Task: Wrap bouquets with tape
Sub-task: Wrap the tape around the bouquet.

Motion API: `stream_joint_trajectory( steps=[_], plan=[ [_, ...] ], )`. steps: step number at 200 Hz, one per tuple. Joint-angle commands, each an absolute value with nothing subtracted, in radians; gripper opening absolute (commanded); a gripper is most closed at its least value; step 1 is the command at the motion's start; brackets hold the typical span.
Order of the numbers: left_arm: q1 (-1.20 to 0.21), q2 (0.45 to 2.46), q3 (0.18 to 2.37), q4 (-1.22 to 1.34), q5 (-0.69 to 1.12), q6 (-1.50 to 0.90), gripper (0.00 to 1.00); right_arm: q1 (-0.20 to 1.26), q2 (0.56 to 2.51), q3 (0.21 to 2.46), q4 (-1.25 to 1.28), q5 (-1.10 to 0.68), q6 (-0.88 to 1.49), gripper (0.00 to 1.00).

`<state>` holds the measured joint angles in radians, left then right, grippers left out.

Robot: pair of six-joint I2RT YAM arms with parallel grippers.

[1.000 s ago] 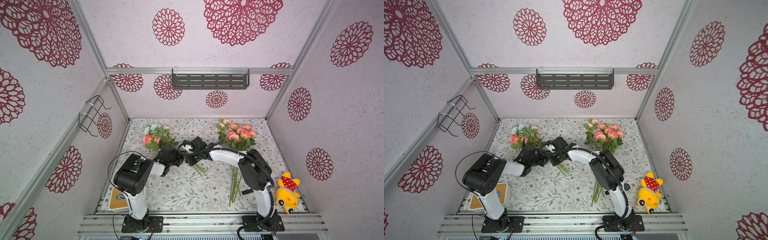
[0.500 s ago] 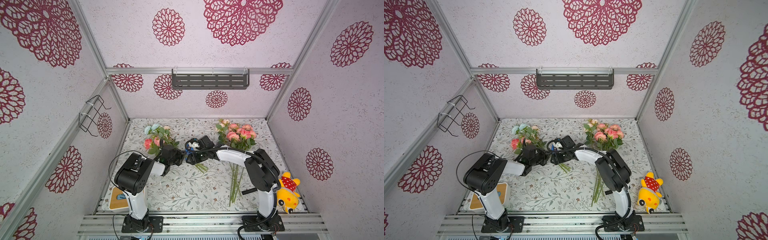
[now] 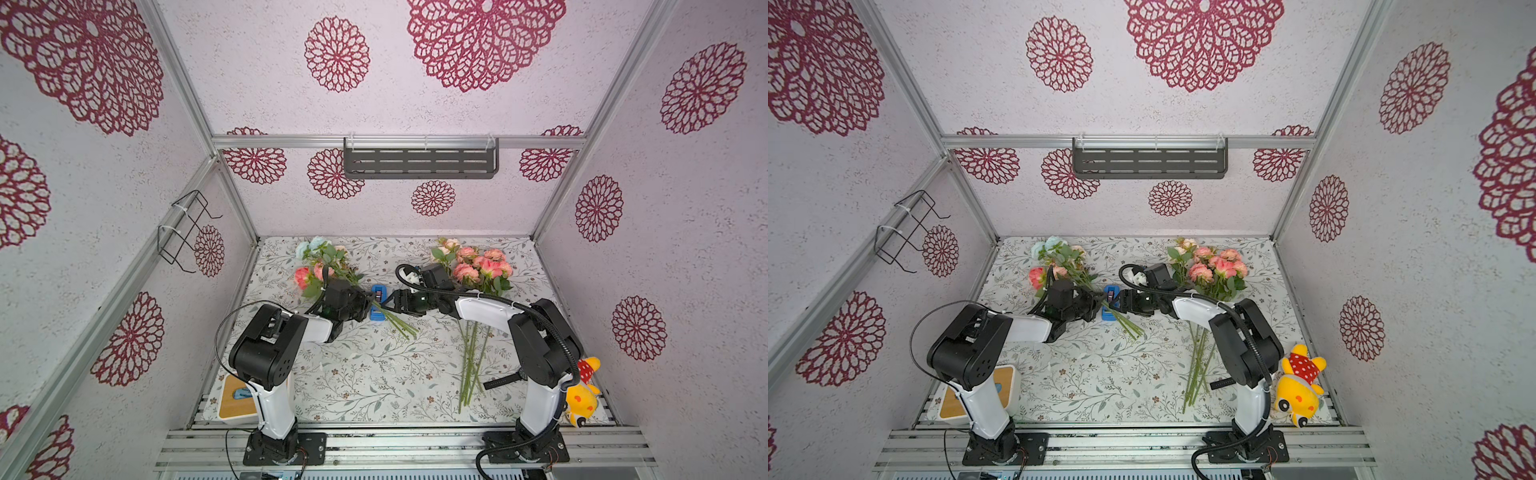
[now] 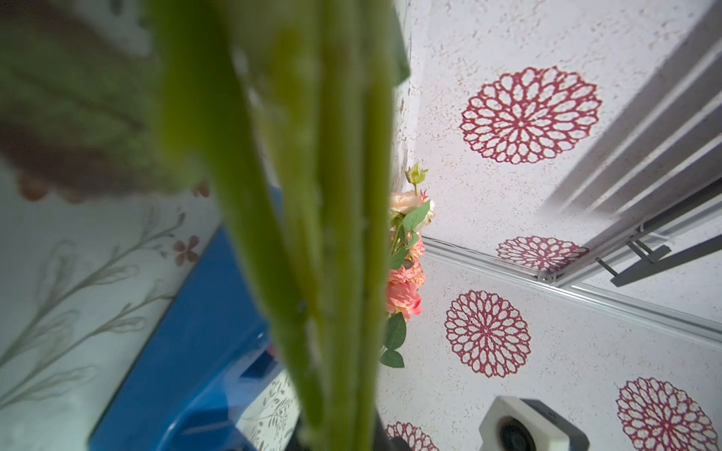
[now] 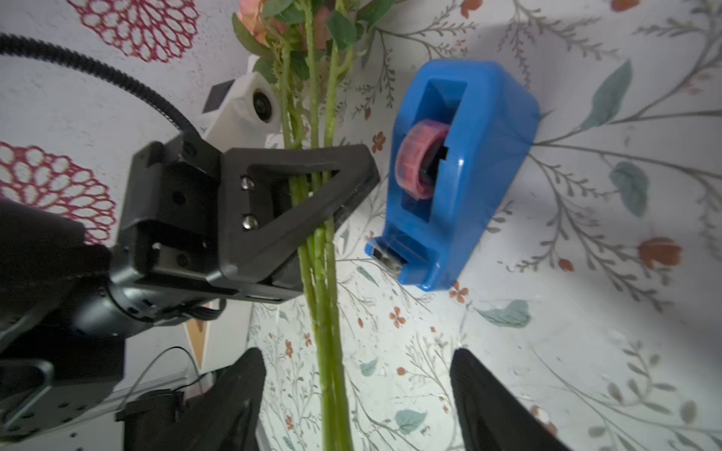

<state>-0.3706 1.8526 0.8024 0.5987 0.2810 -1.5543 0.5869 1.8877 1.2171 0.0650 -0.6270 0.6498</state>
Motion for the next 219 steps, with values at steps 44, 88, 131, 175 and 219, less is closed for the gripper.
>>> stream_joint_trajectory(
  steps=[44,88,131,175,219],
  plan=[
    [-0.372,1.86,0.844,0.68,0.292,-1.491,0.0,0.562,1.961,1.182,0.303,-0.812,0.826,0.51],
    [-0.379,1.87,0.836,0.743,0.29,-1.499,0.0,0.561,1.99,1.21,0.251,-0.808,0.767,0.27],
    [-0.38,1.876,0.834,0.758,0.287,-1.5,0.0,0.563,2.015,1.243,0.201,-0.819,0.711,0.32],
    [-0.385,1.875,0.839,0.757,0.283,-1.494,0.0,0.566,2.003,1.285,0.049,-0.759,0.584,0.08],
    [-0.385,1.886,0.836,0.753,0.279,-1.503,0.0,0.626,1.959,1.394,-0.26,-0.491,0.314,0.0]
  ],
)
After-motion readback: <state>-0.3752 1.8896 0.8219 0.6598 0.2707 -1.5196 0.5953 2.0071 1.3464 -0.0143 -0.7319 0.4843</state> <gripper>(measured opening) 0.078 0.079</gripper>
